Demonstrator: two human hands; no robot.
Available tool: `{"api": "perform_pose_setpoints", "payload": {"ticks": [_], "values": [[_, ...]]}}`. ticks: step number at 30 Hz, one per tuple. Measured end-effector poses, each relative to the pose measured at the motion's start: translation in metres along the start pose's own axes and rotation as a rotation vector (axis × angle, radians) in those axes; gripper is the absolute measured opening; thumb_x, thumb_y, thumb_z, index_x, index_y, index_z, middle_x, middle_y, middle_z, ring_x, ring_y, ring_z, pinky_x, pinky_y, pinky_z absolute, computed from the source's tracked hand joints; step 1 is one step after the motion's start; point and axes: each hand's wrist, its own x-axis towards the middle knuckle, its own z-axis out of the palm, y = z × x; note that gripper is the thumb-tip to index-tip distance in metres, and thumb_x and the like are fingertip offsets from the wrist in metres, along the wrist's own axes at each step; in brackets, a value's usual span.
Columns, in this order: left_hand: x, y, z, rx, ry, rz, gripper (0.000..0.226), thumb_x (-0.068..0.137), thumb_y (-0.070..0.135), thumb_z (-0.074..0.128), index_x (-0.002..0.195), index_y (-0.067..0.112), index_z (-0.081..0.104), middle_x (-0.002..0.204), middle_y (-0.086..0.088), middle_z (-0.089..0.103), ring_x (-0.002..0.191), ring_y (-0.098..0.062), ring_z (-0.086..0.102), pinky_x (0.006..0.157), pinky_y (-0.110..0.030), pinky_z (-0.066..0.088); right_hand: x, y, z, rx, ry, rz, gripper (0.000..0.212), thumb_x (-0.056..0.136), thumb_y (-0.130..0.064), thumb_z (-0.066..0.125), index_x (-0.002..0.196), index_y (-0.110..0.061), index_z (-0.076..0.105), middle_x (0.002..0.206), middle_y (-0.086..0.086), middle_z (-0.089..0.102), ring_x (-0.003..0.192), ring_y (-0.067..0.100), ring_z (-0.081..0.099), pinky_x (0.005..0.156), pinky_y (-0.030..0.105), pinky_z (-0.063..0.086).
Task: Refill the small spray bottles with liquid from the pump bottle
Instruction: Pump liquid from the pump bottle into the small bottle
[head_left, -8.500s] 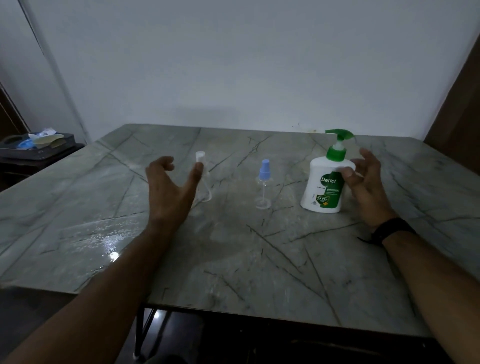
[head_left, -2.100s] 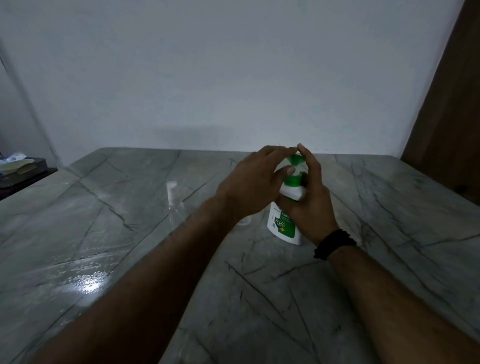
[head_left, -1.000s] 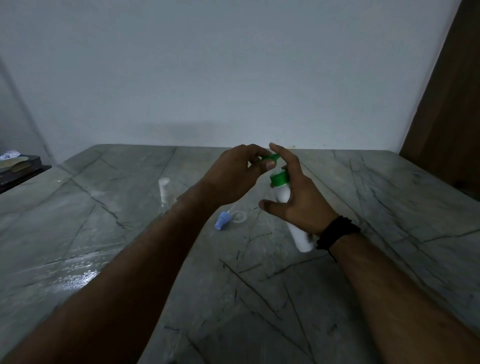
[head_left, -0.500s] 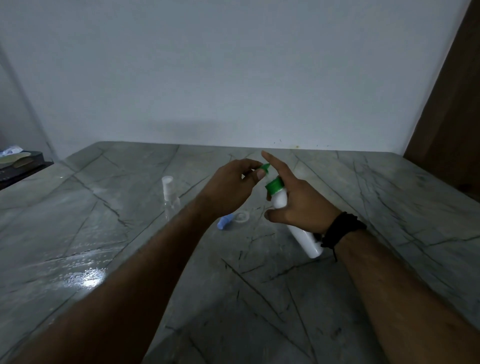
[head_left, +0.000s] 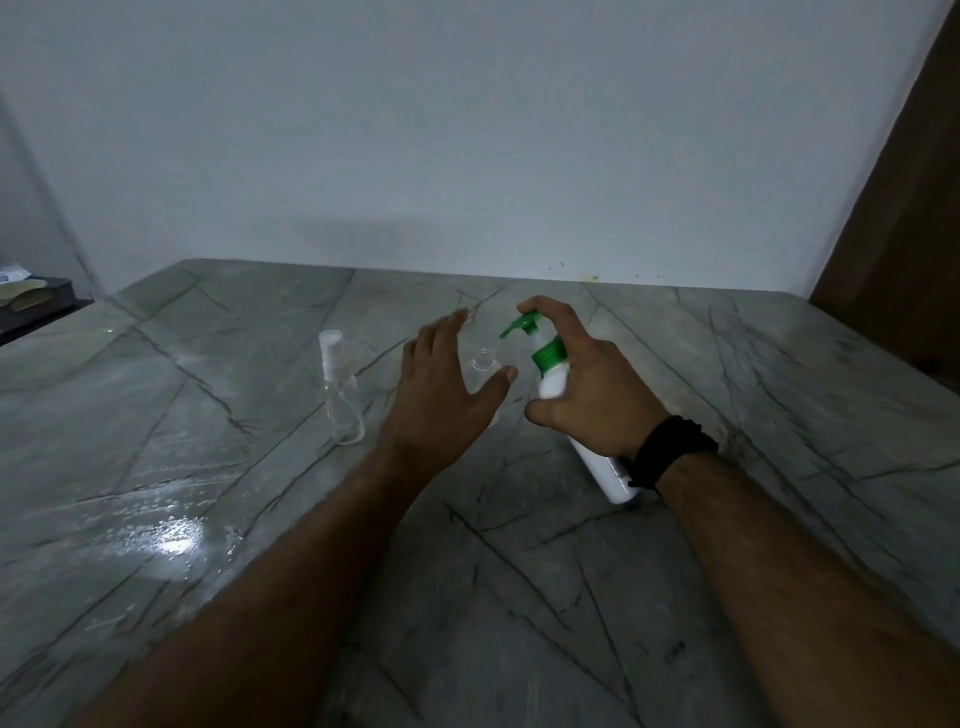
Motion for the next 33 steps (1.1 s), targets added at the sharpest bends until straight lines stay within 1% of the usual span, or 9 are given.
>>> {"api": "perform_pose_setpoints", "payload": {"ticks": [2,4,8,11,14,18,26,31,33], "values": [[-0.001,-0.006,0.005,-0.008,-0.066,-0.073,0.083,0.084,0.056,0.063,0.150,0.022,0.026,0.151,0.000,0.037,0.135,-0.018,0.037,0.106,-0.034,0.033,0.002,0.000,0.001,-0.009,-0.013,0.001,0.089,0.068,-0.015,0.076,0.141,-0.043,0.033,0.091,0.003,0.067,0.072,0.020,0.064,0.070,0.044,0.057],[-0.001,-0.012,0.008,-0.007,-0.113,-0.110,0.082,0.083,0.056,0.064,0.149,0.022,0.028,0.146,0.001,0.045,0.129,-0.017,0.046,0.101,-0.032,0.038,0.004,-0.001,0.003,-0.020,-0.023,0.007,0.089,0.068,-0.014,0.076,0.141,-0.041,0.034,0.085,0.001,0.066,0.071,0.019,0.064,0.068,0.042,0.057],[0.001,-0.019,0.010,0.010,-0.163,-0.078,0.063,0.085,0.055,0.062,0.137,0.023,0.047,0.126,0.003,0.062,0.099,-0.004,0.055,0.073,-0.011,0.036,0.009,-0.001,0.007,-0.035,-0.059,0.014,0.088,0.067,-0.012,0.078,0.139,-0.040,0.035,0.081,-0.002,0.064,0.066,0.016,0.063,0.061,0.032,0.053],[0.004,-0.020,0.010,-0.052,-0.184,-0.104,0.056,0.083,0.055,0.064,0.128,0.024,0.052,0.115,0.008,0.064,0.091,-0.002,0.056,0.065,-0.009,0.035,0.013,-0.002,0.010,-0.061,-0.066,0.018,0.088,0.067,-0.014,0.078,0.139,-0.041,0.036,0.075,-0.009,0.061,0.061,0.008,0.060,0.056,0.023,0.046],[0.004,-0.021,0.009,-0.092,-0.182,-0.103,0.052,0.082,0.055,0.066,0.123,0.026,0.054,0.102,0.017,0.058,0.084,0.003,0.054,0.064,-0.010,0.037,0.013,-0.004,0.014,-0.110,-0.054,0.005,0.086,0.067,-0.017,0.078,0.139,-0.039,0.036,0.072,-0.010,0.058,0.061,0.010,0.058,0.056,0.022,0.043],[0.002,-0.020,0.009,-0.097,-0.187,-0.102,0.052,0.082,0.054,0.066,0.124,0.027,0.053,0.102,0.019,0.052,0.088,-0.001,0.055,0.064,-0.011,0.037,0.009,-0.004,0.016,-0.204,-0.045,-0.016,0.085,0.068,-0.020,0.078,0.139,-0.039,0.035,0.076,-0.010,0.058,0.065,0.010,0.058,0.058,0.027,0.048],[0.001,-0.016,0.004,-0.120,-0.209,-0.091,0.054,0.083,0.052,0.066,0.129,0.026,0.054,0.117,0.009,0.062,0.095,-0.004,0.057,0.067,-0.012,0.036,0.010,-0.003,0.017,-0.282,-0.065,-0.041,0.094,0.070,-0.023,0.077,0.147,-0.041,0.027,0.082,-0.012,0.055,0.069,0.005,0.054,0.058,0.018,0.041],[0.001,-0.012,-0.001,-0.156,-0.228,-0.108,0.047,0.085,0.048,0.066,0.124,0.023,0.056,0.114,0.006,0.066,0.101,-0.010,0.061,0.085,-0.028,0.049,0.013,-0.005,0.018,-0.259,-0.085,-0.031,0.089,0.070,-0.019,0.076,0.145,-0.036,0.030,0.077,-0.010,0.055,0.068,0.010,0.055,0.059,0.022,0.040],[0.000,-0.011,-0.002,-0.159,-0.238,-0.113,0.046,0.086,0.047,0.066,0.124,0.023,0.056,0.114,0.005,0.066,0.101,-0.010,0.061,0.087,-0.030,0.050,0.013,-0.005,0.018,-0.238,-0.066,-0.034,0.086,0.069,-0.017,0.077,0.141,-0.034,0.034,0.075,-0.013,0.053,0.065,0.007,0.054,0.057,0.019,0.037]]}}
